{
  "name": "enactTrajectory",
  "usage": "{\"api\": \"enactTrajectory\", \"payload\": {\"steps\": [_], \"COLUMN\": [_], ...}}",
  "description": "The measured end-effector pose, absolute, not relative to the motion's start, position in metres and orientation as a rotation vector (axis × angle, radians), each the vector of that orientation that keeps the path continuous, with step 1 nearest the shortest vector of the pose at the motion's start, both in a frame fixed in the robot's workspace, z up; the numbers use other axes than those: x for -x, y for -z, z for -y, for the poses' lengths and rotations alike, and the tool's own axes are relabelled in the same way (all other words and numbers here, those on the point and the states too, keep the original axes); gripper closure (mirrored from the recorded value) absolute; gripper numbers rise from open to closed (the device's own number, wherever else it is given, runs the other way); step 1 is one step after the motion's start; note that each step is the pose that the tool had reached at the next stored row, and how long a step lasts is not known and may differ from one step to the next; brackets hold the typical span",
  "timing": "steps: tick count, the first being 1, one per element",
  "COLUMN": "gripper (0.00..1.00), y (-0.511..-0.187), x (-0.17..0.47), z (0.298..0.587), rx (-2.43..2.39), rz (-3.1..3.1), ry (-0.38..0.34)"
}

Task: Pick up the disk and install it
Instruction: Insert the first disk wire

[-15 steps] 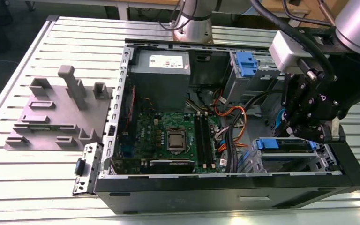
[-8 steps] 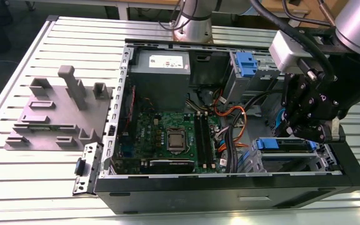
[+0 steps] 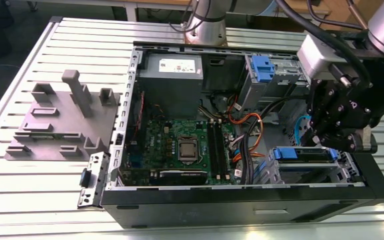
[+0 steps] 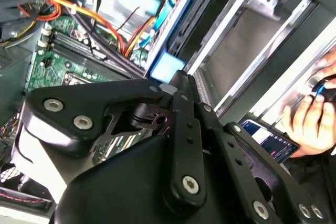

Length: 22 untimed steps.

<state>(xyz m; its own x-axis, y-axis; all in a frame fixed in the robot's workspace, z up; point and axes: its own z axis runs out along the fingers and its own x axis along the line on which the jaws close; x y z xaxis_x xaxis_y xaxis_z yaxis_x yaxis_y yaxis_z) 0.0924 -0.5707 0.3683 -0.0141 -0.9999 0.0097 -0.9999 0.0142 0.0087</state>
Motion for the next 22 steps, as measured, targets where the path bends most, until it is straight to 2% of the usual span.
{"api": "enactTrajectory", "payload": {"steps": [22], "gripper": [0.89], "y": [-0.364], "x": [-0.135], "z": [0.567], "rx": [-2.196], "rz": [2.227], "ry": [0.001]}}
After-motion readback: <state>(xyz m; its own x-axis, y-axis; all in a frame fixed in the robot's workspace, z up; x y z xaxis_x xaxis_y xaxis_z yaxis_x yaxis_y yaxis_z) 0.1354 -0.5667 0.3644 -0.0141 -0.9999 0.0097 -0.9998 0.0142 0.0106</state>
